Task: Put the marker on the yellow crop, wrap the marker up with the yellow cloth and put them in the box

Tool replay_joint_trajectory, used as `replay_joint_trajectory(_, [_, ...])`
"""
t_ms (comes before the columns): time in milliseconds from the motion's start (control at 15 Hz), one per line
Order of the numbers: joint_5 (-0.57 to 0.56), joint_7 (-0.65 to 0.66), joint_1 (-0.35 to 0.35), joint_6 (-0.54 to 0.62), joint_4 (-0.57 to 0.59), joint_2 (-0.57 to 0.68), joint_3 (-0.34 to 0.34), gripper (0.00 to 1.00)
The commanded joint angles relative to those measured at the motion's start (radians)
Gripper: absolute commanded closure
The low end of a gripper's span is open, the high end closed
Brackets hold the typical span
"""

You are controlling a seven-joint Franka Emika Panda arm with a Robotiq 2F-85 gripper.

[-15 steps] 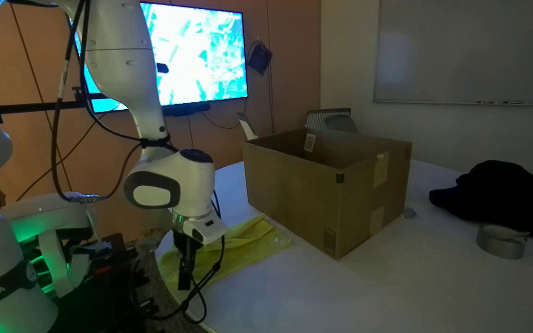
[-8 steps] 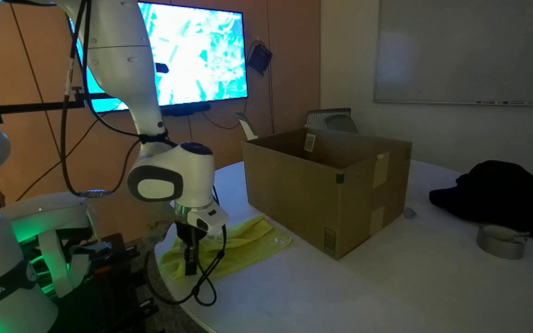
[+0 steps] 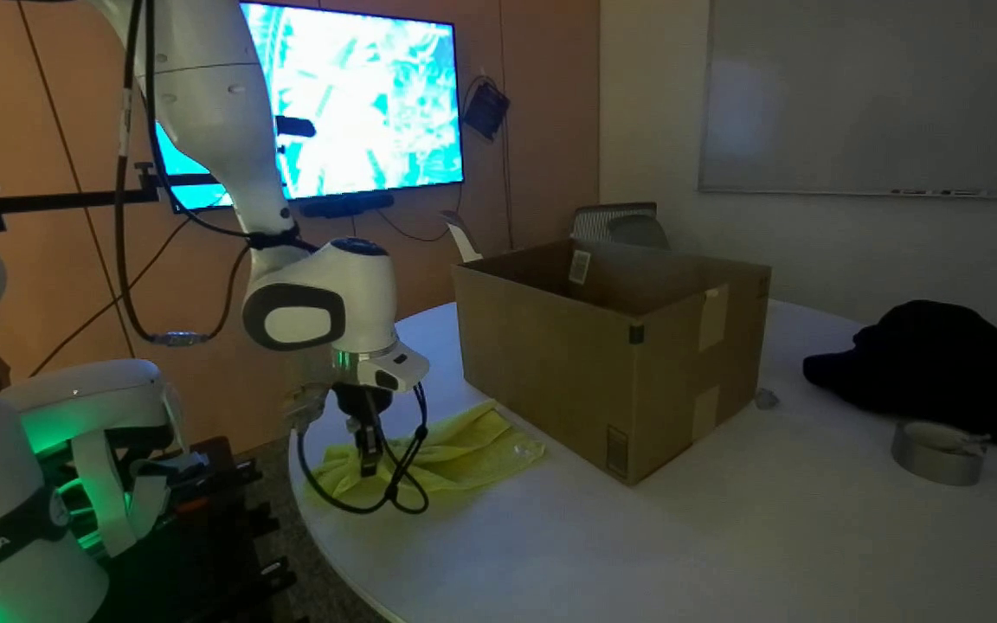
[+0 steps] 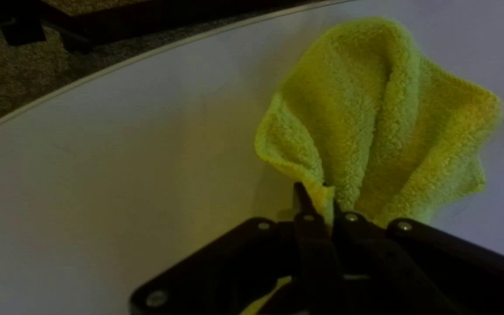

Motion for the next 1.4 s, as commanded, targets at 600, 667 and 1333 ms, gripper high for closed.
replay_joint_trajectory(600, [-0.511, 0.285, 0.330, -0.091, 0.206, -0.070, -0.173, 0.97])
replay_joint_trajectory(667, [-0.545, 0.333, 0.353, -0.107, 0.252, -0.040, -0.181, 0.97])
replay_joint_trajectory(1333, [-0.576, 0.781, 0.493, -0.089, 0.447, 0.104, -0.427, 0.97])
